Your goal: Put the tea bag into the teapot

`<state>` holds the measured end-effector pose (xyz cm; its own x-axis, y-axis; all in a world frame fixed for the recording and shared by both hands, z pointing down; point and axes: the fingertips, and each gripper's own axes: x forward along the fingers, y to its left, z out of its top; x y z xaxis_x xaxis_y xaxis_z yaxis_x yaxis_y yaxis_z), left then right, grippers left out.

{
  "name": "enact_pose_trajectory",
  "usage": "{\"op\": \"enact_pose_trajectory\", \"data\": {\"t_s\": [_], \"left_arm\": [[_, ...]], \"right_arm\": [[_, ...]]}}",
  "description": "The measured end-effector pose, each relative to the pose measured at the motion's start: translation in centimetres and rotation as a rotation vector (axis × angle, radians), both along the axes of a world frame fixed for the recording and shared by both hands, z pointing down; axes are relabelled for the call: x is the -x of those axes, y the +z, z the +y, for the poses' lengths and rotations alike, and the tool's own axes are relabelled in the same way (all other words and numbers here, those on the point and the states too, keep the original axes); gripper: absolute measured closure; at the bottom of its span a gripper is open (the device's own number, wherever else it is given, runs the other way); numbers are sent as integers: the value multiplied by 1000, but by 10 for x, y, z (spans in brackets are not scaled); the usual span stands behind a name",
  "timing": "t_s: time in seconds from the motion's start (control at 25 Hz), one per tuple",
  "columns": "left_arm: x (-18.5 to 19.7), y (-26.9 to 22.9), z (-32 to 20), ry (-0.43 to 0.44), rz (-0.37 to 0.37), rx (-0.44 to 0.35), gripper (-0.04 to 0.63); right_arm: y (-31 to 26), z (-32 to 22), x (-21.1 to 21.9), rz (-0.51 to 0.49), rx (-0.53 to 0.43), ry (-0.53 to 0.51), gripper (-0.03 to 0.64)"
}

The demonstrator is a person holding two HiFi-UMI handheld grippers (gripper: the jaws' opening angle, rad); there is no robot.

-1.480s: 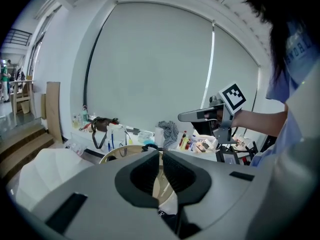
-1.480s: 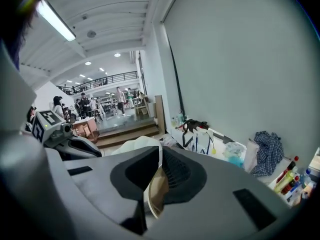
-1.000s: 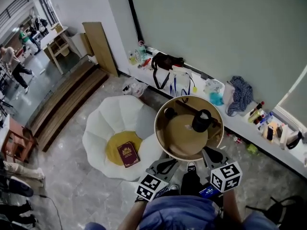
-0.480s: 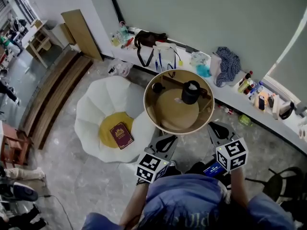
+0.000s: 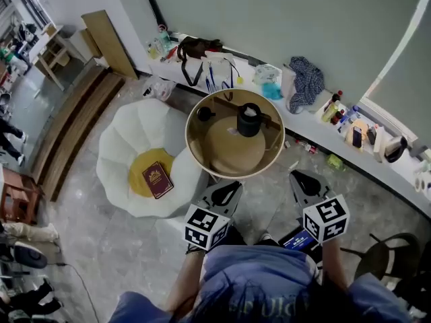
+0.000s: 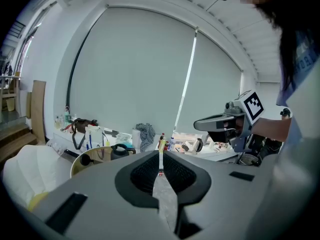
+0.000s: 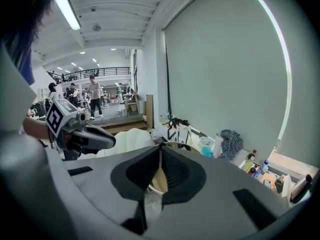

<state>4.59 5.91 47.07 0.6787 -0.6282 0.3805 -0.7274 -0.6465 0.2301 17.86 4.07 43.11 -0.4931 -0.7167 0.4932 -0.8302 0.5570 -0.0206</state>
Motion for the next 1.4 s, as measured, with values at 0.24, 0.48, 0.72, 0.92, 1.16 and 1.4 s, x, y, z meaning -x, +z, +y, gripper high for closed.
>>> {"op": "enact_pose_trajectory", "data": {"t_s": [0.24, 0.48, 0.72, 0.92, 1.16, 1.4], "left_arm": [[-66, -2, 36, -5, -17, 10, 575], [-91, 0, 83, -26, -66, -1, 575], [-90, -3, 113, -89, -85, -16, 575], [-95, -2, 132, -98, -88, -32, 575], [-103, -8, 145, -96, -84, -52, 575], [-104, -10, 152, -116, -83, -59, 575]], "right_arm": [[5, 38, -50, -16, 23, -54, 591], [3, 69, -63, -40, -2, -121, 595], [4, 99, -63, -35, -19, -184, 597], [6, 120, -63, -25, -29, -214, 597], [5, 135, -64, -17, -34, -232, 597], [5, 141, -69, -14, -38, -237, 597]]}}
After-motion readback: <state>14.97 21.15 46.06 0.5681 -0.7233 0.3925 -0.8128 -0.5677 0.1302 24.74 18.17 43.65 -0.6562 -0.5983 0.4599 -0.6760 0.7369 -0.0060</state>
